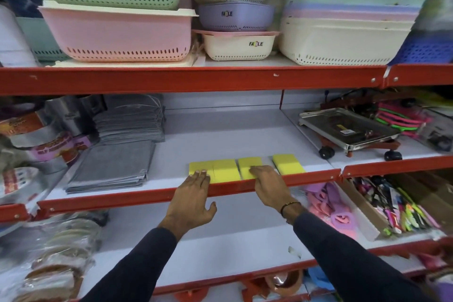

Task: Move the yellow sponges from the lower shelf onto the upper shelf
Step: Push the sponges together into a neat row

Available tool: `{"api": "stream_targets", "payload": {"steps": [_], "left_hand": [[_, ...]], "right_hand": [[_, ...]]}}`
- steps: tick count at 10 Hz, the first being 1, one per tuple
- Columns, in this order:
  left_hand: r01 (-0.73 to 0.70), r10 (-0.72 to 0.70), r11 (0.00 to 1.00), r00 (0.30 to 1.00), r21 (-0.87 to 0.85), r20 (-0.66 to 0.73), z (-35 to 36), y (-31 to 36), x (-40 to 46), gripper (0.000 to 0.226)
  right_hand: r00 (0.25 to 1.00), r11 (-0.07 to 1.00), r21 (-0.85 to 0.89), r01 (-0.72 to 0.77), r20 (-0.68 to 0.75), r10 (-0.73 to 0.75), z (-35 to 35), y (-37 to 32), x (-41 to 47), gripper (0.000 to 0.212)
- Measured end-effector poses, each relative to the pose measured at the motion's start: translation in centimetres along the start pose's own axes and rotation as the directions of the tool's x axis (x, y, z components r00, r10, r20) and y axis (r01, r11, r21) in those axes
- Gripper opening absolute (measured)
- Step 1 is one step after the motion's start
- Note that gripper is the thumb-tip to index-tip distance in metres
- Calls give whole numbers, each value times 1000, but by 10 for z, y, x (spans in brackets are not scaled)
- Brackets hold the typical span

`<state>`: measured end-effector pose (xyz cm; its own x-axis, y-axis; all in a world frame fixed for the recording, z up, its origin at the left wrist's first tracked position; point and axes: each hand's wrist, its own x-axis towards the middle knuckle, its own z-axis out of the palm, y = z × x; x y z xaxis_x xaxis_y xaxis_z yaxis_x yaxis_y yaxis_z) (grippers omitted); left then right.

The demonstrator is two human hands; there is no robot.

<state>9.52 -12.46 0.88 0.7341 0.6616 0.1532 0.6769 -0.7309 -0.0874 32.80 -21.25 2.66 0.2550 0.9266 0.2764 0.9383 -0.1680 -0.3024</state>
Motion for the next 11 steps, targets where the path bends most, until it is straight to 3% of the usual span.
{"api": "stream_targets", "payload": {"steps": [1,2,3,4,5,6,8,9,10,11], "left_hand": [[-1,0,1000,1000,-10,-12,3,2,-1,81],[9,-9,1000,1000,0,-17,7,1,-2,83],[19,-19,1000,999,-11,-27,10,3,-3,83],[18,-20,999,998,-34,-54,13,6,-3,83],[25,-29,997,998,-68,-61,13,9,-3,85],[45,-54,995,994,-93,-99,14,13,-3,89],[42,-49,993,997,-109,-63,9,18,-8,98],[33,-37,998,997,-56,-67,12,20,-11,98],[0,0,1000,999,5,-42,14,22,-18,95],[-35,35,999,973,7,-227,-12,17,-22,87]], "right_hand": [[998,1000,-20,16,64,-15,2,-13,4,43],[999,1000,5,-25,22,25,-17,-4,6,50],[987,985,-93,-143,-81,136,-41,25,3,47],[974,932,-289,-219,-12,225,-47,49,-8,42],[980,912,-367,-181,13,199,-39,44,-17,41],[990,920,-371,-130,-6,138,-25,30,-16,30],[991,931,-341,-128,-17,130,-8,1,-16,32],[993,939,-331,-96,32,112,-9,0,-21,44],[998,965,-258,-55,-19,51,-7,-11,-34,61],[984,977,-214,-1,-173,-36,-36,-28,-42,55]]}}
